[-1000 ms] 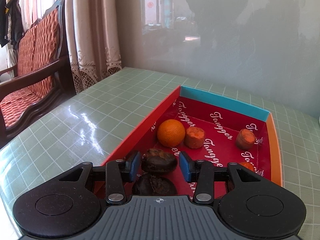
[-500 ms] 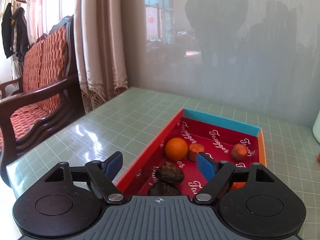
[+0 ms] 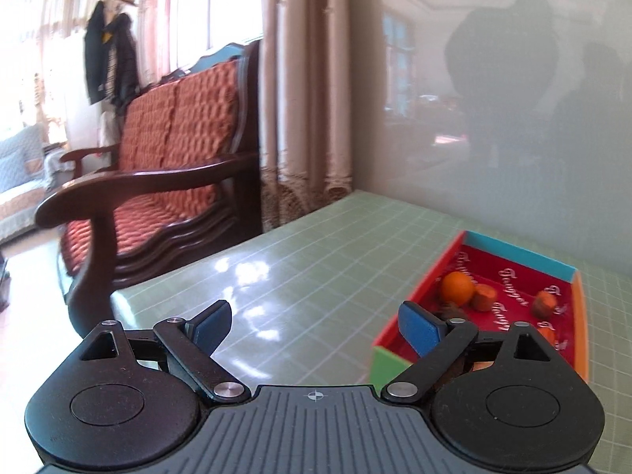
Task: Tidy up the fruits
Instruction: 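Move the right tool to the small mandarin, then grasp the small mandarin with the right tool and lift it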
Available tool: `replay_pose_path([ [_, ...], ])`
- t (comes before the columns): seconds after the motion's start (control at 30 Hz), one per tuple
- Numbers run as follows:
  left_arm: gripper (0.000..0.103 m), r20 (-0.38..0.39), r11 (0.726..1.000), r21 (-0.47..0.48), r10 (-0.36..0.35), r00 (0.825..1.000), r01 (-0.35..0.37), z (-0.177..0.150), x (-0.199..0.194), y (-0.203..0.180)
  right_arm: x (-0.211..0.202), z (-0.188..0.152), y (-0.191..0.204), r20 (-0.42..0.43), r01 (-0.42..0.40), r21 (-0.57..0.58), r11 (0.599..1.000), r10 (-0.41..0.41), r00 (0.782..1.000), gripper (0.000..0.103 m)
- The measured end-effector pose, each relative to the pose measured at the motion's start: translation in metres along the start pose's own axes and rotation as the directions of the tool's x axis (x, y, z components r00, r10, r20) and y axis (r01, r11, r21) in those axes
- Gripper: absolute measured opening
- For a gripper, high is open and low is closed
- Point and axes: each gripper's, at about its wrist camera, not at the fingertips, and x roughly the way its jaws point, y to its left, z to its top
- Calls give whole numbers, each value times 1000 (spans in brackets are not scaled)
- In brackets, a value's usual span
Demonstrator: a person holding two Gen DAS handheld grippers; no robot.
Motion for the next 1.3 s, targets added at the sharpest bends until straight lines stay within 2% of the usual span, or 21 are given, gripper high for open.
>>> replay_pose_path([
  [0.1,91,25,999,-28,42,999,-42,-3,-3,18,16,0,6,-42,-33,0,999,33,999,102],
  [0.23,91,42,995,-49,93,995,-91,-5,-2,35,36,1,12,-80,-84,-3,996,84,993,95],
  [0.3,91,55,991,-61,119,991,-116,-6,-4,43,48,1,13,-106,-113,13,994,113,988,85],
  [0.37,91,65,987,-81,145,987,-139,-6,-6,52,62,1,14,-137,-131,22,991,133,982,69],
  [0.4,91,66,984,-93,159,985,-152,-6,-6,56,69,1,15,-151,-135,25,990,138,979,67],
  [0.53,91,37,975,-121,191,981,-185,-8,1,69,95,1,15,-196,-129,34,991,133,971,66],
  [0.67,91,-6,970,-147,195,981,-194,-11,9,80,114,0,12,-230,-152,64,986,163,959,55],
  [0.73,91,-10,964,-170,206,978,-205,-12,9,85,120,0,12,-235,-165,68,984,176,956,54],
  [0.83,91,-24,955,-191,224,974,-225,-14,10,92,124,2,15,-229,-179,56,982,188,955,39],
  [0.97,91,-45,953,-202,223,974,-227,-16,13,97,121,-1,18,-214,-185,27,982,187,959,38],
  [1.1,91,-45,954,-201,219,975,-223,-16,13,97,103,1,25,-169,-246,22,969,246,955,38],
  [1.2,91,-45,956,-200,211,976,-216,-17,12,96,78,10,47,-117,-343,1,939,341,933,38],
  [1.3,91,-45,958,-194,207,977,-212,-18,10,94,50,18,81,-88,-455,-58,888,450,889,38],
])
